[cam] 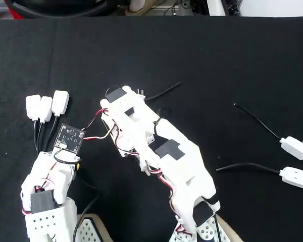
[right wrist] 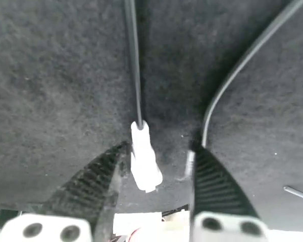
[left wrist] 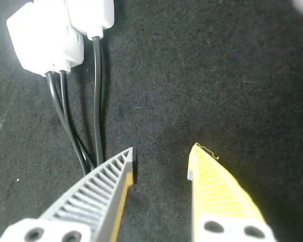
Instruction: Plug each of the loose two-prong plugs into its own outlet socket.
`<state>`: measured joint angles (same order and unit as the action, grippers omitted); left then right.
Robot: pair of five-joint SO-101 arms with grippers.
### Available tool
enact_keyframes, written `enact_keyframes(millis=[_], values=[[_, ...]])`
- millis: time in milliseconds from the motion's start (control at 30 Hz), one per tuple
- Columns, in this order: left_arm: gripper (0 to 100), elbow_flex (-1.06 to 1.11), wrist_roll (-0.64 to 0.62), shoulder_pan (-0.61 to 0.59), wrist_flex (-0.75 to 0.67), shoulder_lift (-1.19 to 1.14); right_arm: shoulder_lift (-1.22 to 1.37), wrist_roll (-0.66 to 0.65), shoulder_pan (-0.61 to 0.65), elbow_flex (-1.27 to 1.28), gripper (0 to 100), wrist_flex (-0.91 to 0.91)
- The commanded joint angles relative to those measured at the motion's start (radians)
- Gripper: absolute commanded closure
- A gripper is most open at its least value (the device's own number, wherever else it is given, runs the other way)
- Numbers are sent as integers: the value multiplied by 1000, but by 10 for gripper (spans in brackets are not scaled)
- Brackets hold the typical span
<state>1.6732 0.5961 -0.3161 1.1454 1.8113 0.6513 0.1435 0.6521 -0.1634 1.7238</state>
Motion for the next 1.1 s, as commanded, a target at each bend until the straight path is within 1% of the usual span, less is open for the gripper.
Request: enact_keyframes(millis=[0,100,267,333,533,667,800,1067], values=[[819,-4,3,-10,2,8,-2,-6,-8,1,883,41],[819,-4,3,-10,2,8,-2,-6,3,1,884,41],[819,-4,3,-10,2,8,-2,-6,75,65,885,41],[819,-4,3,-10,2,8,-2,-6,84,81,885,41],[819,-4,3,-10,2,8,-2,-6,63,42,890,40],[819,-4,3,-10,3,8,-2,-8,44,5,942,37],[819,-4,3,-10,3,8,-1,-8,25,-12,942,37],[819,-4,3,-10,3,8,-1,-6,25,-24,931,37]])
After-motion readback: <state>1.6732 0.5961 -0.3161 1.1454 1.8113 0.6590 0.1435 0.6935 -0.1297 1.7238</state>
